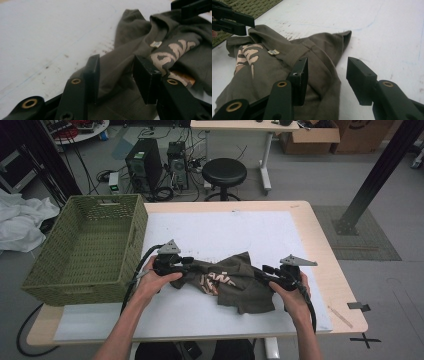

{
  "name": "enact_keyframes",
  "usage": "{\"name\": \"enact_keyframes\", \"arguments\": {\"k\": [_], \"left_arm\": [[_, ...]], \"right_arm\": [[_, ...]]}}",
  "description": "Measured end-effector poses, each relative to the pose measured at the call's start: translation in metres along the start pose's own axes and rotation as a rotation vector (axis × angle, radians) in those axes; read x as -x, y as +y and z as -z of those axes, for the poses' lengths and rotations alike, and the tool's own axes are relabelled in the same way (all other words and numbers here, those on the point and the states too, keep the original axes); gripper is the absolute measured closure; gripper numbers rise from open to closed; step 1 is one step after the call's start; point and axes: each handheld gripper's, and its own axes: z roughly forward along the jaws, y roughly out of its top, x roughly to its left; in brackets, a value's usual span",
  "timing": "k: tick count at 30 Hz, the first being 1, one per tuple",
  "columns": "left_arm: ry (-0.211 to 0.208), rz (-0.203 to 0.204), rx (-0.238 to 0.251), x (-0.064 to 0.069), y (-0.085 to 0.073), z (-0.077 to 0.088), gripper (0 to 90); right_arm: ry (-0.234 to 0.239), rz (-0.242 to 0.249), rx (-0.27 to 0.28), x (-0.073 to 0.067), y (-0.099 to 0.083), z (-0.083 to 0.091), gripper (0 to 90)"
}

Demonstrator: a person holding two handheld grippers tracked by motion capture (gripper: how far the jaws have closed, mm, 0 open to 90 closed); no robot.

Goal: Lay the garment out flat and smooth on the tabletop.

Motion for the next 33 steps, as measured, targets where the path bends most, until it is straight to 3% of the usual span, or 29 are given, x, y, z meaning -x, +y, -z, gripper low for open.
{"name": "enact_keyframes", "arguments": {"k": [2,3,6,7,10,12,14,17,18,19,21,22,23,25,26,27,29,30,33], "left_arm": [[-0.010,0.006,-0.022,-0.003,0.001,0.003,54.2],[0.015,0.003,-0.007,-0.004,0.001,0.006,52.0],[0.075,0.092,0.037,-0.010,0.004,0.015,42.0],[0.096,0.104,0.041,-0.012,0.004,0.015,40.1],[0.129,0.129,0.001,-0.019,0.001,0.010,40.2],[0.102,0.126,-0.025,-0.020,-0.002,0.005,41.1],[0.058,0.094,-0.036,-0.017,-0.003,0.004,41.9],[0.005,0.057,0.047,-0.007,0.000,0.013,40.2],[0.000,0.025,0.046,-0.003,0.002,0.014,40.0],[0.023,-0.028,0.009,0.000,0.004,0.012,39.5],[0.060,-0.120,-0.114,0.002,0.005,0.000,40.6],[0.073,-0.134,-0.140,0.001,0.005,-0.004,42.3],[0.074,-0.126,-0.150,-0.001,0.004,-0.010,47.5],[0.055,-0.047,-0.108,-0.010,0.003,-0.016,64.0],[0.030,-0.015,-0.043,-0.015,0.003,-0.017,70.6],[0.034,-0.013,0.009,-0.018,0.003,-0.016,85.5],[0.069,0.019,0.080,-0.022,0.006,-0.014,87.3],[0.075,0.072,0.128,-0.025,0.008,-0.012,87.3],[0.092,0.192,0.185,-0.034,0.012,-0.009,82.9]], "right_arm": [[0.019,-0.022,-0.011,0.004,-0.003,0.002,52.0],[0.019,-0.019,-0.013,0.005,-0.004,0.003,51.9],[0.015,-0.030,-0.010,0.009,-0.007,0.009,51.2],[0.014,-0.040,-0.003,0.010,-0.008,0.010,51.0],[0.012,-0.053,0.005,0.011,-0.008,0.009,50.1],[0.025,-0.044,-0.007,0.009,-0.007,0.005,49.5],[0.029,-0.031,-0.032,0.006,-0.006,-0.001,48.6],[0.031,-0.028,-0.039,0.003,-0.006,-0.006,48.8],[0.030,-0.029,-0.040,0.003,-0.007,-0.008,49.0],[0.028,-0.033,-0.046,0.003,-0.008,-0.009,49.2],[0.031,-0.038,-0.070,0.003,-0.007,-0.011,51.1],[0.035,-0.037,-0.075,0.003,-0.006,-0.013,53.1],[0.038,-0.035,-0.074,0.003,-0.006,-0.013,55.2],[0.056,-0.031,-0.082,0.001,-0.005,-0.014,64.7],[0.057,-0.028,-0.084,0.000,-0.005,-0.014,69.1],[0.062,-0.024,-0.087,0.000,-0.004,-0.014,75.0],[0.045,-0.009,-0.074,0.000,-0.001,-0.012,85.2],[0.034,-0.004,-0.063,0.001,0.000,-0.011,87.0],[-0.008,-0.015,-0.022,0.006,0.005,-0.009,87.2]]}}
